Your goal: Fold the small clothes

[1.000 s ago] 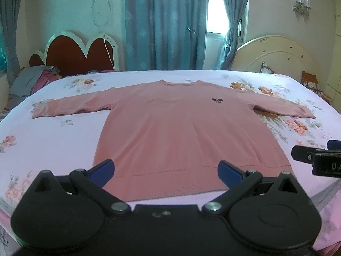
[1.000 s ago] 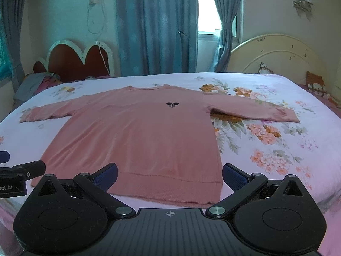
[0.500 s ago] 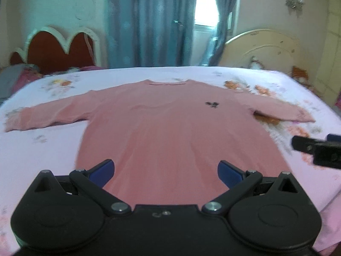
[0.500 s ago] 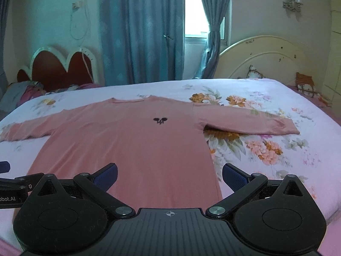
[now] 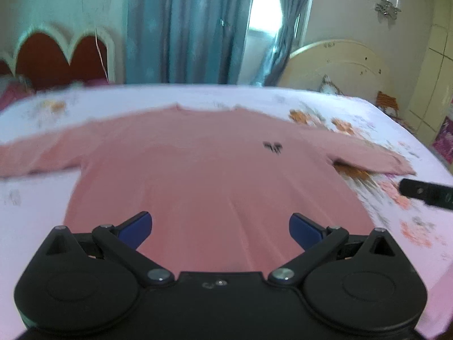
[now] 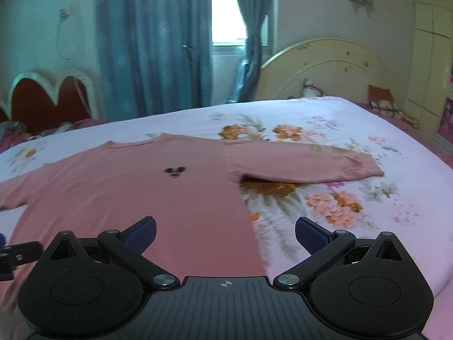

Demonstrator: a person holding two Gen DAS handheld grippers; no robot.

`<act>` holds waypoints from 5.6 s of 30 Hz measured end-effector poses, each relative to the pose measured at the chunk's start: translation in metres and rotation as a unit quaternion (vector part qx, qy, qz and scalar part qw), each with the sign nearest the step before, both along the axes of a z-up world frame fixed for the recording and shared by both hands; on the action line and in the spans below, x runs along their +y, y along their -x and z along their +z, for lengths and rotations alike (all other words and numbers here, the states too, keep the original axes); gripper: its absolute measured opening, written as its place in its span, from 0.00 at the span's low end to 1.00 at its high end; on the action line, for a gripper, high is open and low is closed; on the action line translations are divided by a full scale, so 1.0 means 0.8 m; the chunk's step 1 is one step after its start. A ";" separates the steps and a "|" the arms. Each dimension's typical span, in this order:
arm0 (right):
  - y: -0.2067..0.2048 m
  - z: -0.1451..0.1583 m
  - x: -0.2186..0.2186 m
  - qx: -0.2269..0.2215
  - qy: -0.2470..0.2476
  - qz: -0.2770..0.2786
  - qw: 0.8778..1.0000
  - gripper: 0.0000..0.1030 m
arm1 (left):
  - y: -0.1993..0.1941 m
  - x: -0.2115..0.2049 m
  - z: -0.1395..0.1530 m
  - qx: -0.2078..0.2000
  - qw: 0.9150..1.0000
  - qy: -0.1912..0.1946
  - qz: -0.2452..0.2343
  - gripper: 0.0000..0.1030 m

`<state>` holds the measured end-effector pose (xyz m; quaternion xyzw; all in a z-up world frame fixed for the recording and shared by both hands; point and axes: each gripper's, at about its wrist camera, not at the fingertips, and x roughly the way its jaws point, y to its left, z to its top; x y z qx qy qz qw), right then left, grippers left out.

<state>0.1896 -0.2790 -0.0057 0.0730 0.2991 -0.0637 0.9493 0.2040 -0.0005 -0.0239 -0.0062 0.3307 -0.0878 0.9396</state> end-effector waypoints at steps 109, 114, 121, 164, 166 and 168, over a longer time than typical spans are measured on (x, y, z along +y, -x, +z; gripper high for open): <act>-0.274 -0.143 -0.076 0.091 -0.073 0.001 0.993 0.14 | -0.328 0.017 -0.091 -0.009 0.997 0.065 -0.049 0.07; -0.275 -0.142 -0.070 0.093 -0.058 0.007 0.994 0.14 | -0.320 0.065 -0.125 0.041 0.992 0.114 0.013 0.07; -0.275 -0.142 -0.069 0.097 -0.048 0.013 0.994 0.14 | -0.317 0.066 -0.123 0.045 0.992 0.115 0.007 0.33; -0.367 -0.138 -0.091 0.078 -0.093 0.042 0.992 0.00 | -0.368 0.087 -0.137 0.042 0.992 0.118 -0.005 0.06; -0.373 -0.132 -0.114 0.058 -0.136 0.028 0.989 0.00 | -0.365 0.092 -0.142 0.039 0.990 0.134 -0.001 0.09; -0.390 -0.130 -0.124 0.056 -0.158 0.028 0.985 0.32 | -0.369 0.096 -0.145 0.046 0.986 0.157 0.009 0.14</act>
